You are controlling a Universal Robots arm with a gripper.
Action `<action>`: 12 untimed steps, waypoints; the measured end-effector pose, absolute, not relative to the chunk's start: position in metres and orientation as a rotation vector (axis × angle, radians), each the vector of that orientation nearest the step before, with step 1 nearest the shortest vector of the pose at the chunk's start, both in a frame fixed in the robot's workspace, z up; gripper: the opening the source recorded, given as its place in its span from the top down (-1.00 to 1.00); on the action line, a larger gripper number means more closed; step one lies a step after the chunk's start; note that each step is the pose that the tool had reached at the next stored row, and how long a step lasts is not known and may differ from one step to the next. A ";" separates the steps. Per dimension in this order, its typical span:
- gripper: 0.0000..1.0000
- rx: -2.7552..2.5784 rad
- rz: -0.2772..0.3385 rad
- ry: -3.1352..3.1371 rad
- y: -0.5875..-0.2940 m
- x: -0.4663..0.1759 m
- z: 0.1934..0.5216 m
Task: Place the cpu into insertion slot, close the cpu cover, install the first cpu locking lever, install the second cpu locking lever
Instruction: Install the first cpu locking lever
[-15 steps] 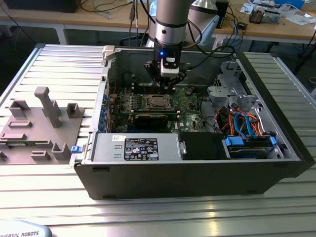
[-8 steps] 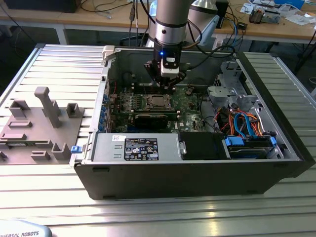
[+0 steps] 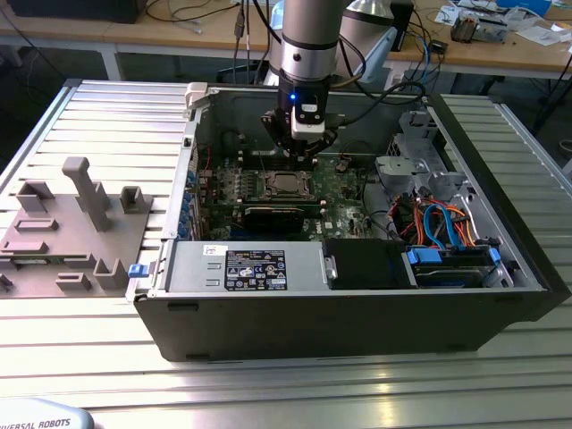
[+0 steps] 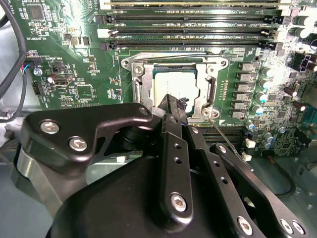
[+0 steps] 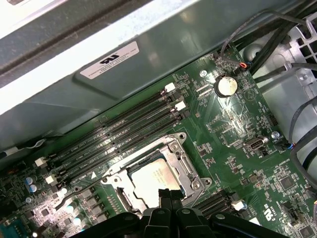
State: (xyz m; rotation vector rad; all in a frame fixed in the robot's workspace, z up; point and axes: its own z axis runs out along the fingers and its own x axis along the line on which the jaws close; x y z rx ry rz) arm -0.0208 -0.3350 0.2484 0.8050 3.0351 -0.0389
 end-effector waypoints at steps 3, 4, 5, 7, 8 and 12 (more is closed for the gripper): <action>0.79 0.802 -0.039 3.036 -0.335 -0.021 0.248; 0.79 0.800 -0.039 3.036 -0.335 -0.021 0.248; 0.79 0.800 -0.039 3.037 -0.335 -0.021 0.248; 0.79 0.798 -0.039 3.037 -0.335 -0.021 0.248; 0.79 0.797 -0.039 3.037 -0.335 -0.021 0.248; 0.79 0.794 -0.039 3.038 -0.335 -0.021 0.248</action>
